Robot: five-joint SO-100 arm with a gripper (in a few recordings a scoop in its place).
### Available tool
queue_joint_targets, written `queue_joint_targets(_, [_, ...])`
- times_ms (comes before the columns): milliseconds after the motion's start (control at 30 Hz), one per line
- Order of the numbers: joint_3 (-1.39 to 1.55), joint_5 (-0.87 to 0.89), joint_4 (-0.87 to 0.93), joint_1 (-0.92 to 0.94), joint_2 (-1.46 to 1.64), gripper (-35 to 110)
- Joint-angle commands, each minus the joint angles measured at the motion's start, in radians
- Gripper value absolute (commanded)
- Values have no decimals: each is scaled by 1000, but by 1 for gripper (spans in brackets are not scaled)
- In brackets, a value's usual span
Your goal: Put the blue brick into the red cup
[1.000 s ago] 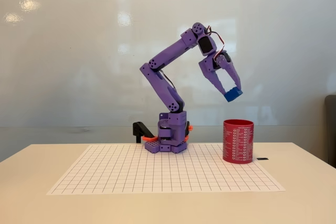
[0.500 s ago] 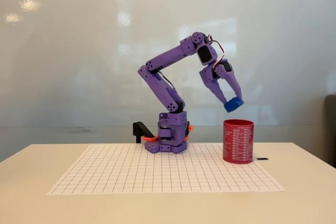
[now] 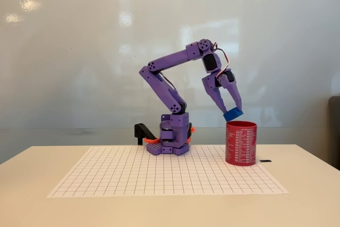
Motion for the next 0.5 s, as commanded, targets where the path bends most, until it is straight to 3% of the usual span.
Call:
queue_joint_targets(0, [-11,31,26,-15,32,57])
queue_joint_targets(67, [-12,48,35,-17,46,64])
queue_joint_targets(467, [-11,26,25,-12,44,64])
